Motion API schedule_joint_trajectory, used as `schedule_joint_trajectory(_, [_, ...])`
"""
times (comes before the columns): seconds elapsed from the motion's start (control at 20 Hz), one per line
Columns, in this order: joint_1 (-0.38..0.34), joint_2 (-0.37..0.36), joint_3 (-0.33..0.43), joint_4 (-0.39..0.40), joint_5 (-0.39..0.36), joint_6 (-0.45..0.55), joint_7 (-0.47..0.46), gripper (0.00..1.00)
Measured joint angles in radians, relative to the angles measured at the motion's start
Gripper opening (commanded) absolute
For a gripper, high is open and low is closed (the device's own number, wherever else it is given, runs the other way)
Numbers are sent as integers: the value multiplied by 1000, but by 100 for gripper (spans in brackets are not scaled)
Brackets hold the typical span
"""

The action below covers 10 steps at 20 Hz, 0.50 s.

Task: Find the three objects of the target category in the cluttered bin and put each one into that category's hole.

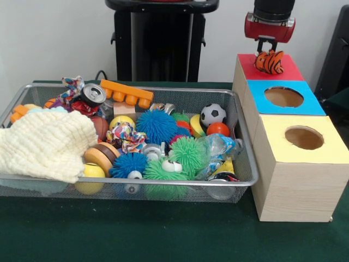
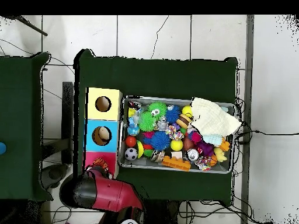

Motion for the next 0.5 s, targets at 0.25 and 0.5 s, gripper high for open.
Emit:
schedule_joint_trajectory(0.25, [-3, 0, 3, 0, 0, 0, 0, 0])
schedule_joint_trajectory(0.5, [-6, -2, 18, -6, 3, -4, 0, 100])
